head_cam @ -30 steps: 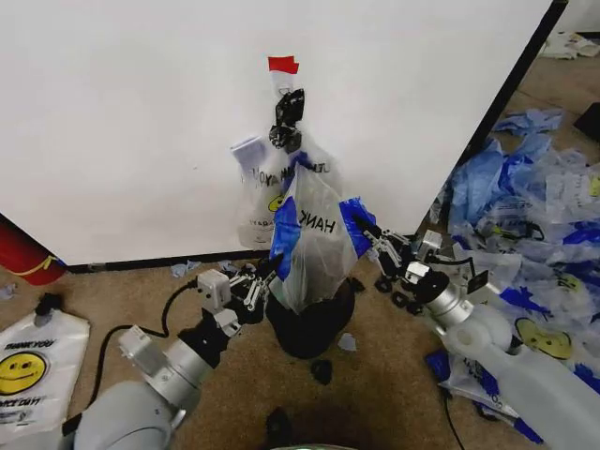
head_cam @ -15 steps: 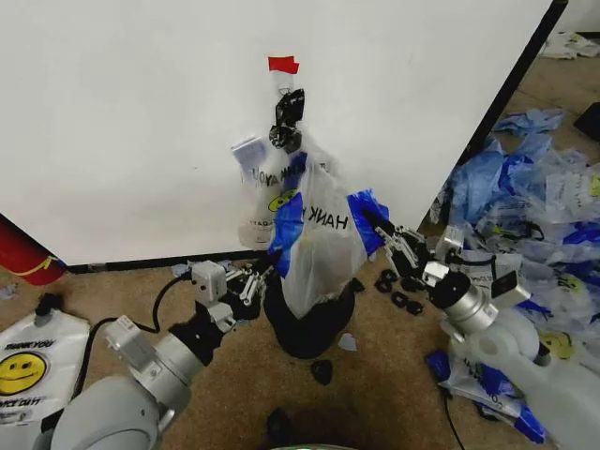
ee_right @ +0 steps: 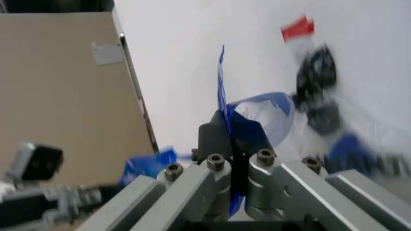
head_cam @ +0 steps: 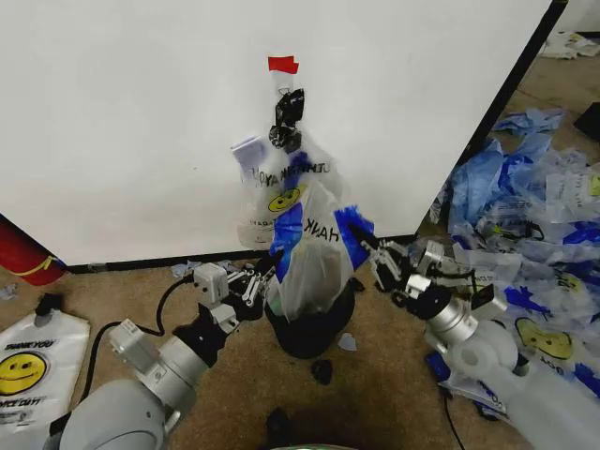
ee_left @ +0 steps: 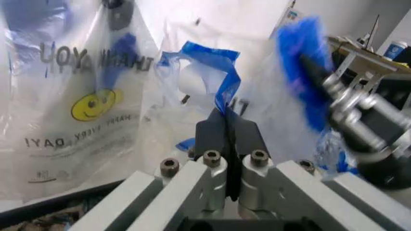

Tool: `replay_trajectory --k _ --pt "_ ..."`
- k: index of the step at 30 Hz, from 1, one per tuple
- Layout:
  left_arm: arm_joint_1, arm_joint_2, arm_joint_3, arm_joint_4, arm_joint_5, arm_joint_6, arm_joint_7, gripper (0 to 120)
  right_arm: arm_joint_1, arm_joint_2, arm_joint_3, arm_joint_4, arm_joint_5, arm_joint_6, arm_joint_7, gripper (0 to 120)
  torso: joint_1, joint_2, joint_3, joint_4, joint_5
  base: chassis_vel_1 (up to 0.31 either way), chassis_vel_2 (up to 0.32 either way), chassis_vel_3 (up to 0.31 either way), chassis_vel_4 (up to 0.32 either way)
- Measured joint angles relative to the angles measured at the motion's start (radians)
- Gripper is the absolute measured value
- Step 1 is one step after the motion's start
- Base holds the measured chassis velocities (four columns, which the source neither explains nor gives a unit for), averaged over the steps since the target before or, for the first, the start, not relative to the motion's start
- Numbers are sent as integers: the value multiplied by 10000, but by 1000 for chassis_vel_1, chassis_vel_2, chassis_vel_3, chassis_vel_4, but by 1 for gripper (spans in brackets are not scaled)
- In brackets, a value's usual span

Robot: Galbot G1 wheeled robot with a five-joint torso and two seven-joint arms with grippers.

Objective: Pick up the garbage bag from the wall and place it over the trash bin.

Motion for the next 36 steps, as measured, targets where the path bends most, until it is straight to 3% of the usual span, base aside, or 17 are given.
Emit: replay_trajectory --k 10,21,29,36 --pt "-165 180 -284 -9 -262 40 -150 0 -137 -314 344 568 251 -129 107 0 0 0 0 0 5 0 0 0 0" --pt "-46 -45 -246 -12 -163 56 -170 0 78 696 -604 -375 -268 -7 61 0 0 0 0 0 6 0 0 0 0" --pt "19 -369 -50 19 37 35 -146 0 1182 1289 -1679 -1204 -251 98 275 0 0 0 0 2 4 0 0 0 0" --pt "174 -712 157 272 263 4 -92 0 1249 1576 -1836 -1878 -444 305 185 0 0 0 0 2 7 0 0 0 0"
